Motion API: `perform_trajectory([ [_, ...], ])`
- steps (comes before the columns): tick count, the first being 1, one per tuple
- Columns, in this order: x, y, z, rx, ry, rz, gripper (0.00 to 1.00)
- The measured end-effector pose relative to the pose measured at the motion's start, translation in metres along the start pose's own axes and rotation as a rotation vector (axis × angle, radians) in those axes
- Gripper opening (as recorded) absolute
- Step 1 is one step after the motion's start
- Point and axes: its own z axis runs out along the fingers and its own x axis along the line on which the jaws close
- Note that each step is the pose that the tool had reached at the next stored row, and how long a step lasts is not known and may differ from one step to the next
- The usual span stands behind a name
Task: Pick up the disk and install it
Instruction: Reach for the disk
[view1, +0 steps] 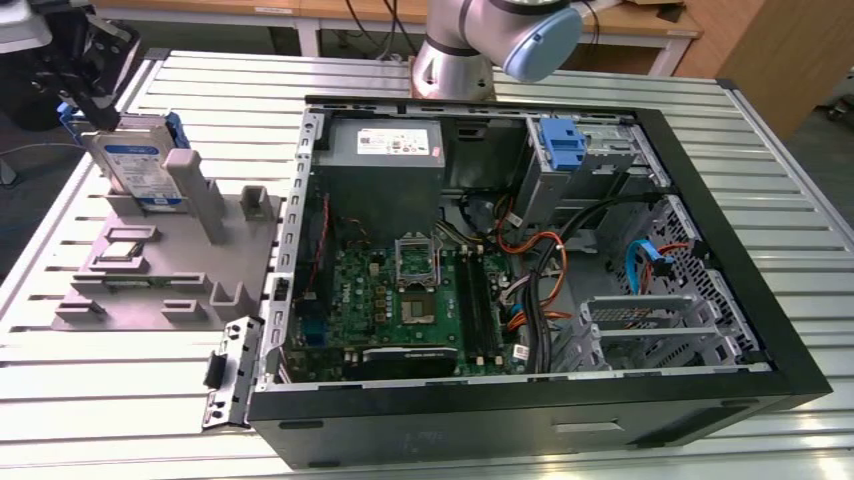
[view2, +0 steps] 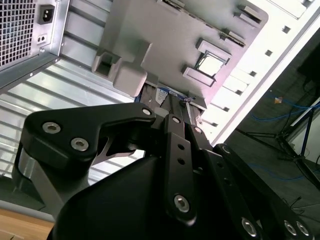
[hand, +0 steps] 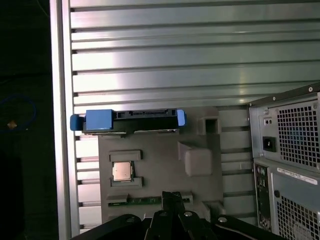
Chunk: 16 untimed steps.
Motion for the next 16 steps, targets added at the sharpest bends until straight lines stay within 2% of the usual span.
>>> perform_trajectory([
  [7, 0.0129, -0.0008, 0.0072, 0.0003, 0.0002, 0.000, 0.11],
  [11, 0.0150, -0.0007, 0.0088, 0.0004, 0.0003, 0.000, 0.11],
  [16, 0.0171, 0.0024, 0.0107, 0.0001, 0.0000, 0.000, 0.11],
])
